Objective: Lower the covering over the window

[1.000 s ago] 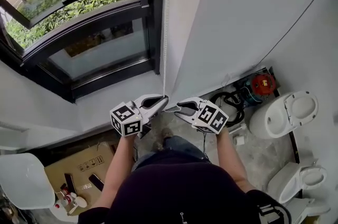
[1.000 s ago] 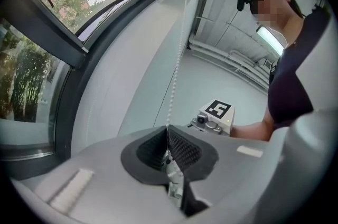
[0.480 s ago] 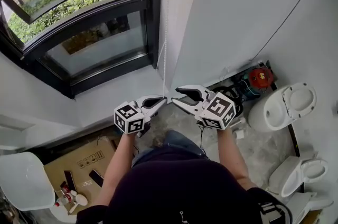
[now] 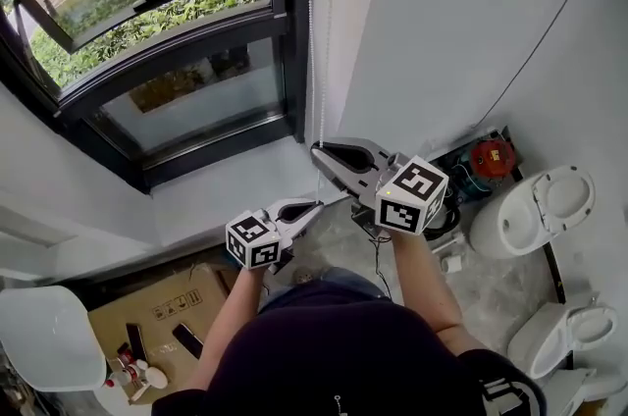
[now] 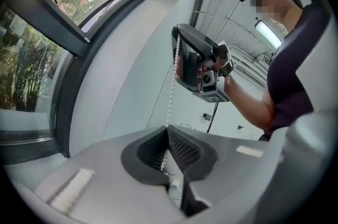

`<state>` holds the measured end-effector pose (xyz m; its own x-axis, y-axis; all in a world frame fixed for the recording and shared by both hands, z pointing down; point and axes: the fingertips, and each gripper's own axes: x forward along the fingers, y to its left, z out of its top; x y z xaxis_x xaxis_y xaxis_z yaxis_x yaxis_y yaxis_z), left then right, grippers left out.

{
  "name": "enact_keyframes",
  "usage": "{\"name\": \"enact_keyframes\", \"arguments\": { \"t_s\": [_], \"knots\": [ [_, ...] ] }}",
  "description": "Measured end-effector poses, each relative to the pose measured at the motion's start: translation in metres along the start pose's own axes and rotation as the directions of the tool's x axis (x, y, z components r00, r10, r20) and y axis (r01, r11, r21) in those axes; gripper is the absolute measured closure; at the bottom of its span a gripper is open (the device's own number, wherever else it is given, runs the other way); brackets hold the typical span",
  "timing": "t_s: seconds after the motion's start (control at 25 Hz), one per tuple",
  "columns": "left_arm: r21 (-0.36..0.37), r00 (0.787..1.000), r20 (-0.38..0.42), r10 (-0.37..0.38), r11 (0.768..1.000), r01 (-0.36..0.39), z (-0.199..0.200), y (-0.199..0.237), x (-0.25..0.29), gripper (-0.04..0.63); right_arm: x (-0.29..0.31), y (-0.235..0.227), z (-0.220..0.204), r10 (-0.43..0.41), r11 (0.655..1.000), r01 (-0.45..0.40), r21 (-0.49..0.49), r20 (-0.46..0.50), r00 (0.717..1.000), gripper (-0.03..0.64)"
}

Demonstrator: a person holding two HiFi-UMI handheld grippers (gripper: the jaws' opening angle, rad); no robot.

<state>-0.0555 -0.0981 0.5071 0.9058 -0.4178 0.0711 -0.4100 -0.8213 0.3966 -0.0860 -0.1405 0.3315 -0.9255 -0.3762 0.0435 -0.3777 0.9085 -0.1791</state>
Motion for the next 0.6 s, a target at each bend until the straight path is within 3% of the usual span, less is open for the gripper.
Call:
{"name": "enact_keyframes", "arguments": {
  "t_s": [0.12,0.24,0.4,0.52,0.6],
  "knots": [
    [-0.013,0.999,0.033,-0.003,1.0,0.003,0.0,0.002,-0.004,0.583,-0.003,0.004,0.006,0.018,0.998,-0.021,0.064,0.044,0.999,0.6],
    [-0.009,1.0,0.028,-0.012,1.0,0.012,-0.001,0.004,-0.005,0.583,-0.003,0.004,0.004,0.017,0.997,-0.02,0.068,0.046,0.999,0.603],
    [0.015,0.994,-0.11,0.014,1.0,-0.012,-0.037,0.012,-0.007,0.581,0.008,-0.002,-0.037,-0.062,0.995,0.05,-0.086,-0.14,0.988,0.603],
    [-0.059,0.996,-0.086,0.006,0.998,-0.011,-0.045,0.015,-0.013,0.582,0.011,0.002,-0.046,-0.024,1.0,0.025,0.009,-0.104,0.994,0.603],
    [-0.059,0.995,-0.096,-0.005,0.998,-0.001,-0.046,0.015,-0.014,0.581,0.013,-0.002,-0.048,-0.016,1.0,0.019,0.022,-0.101,0.995,0.603]
  ]
}}
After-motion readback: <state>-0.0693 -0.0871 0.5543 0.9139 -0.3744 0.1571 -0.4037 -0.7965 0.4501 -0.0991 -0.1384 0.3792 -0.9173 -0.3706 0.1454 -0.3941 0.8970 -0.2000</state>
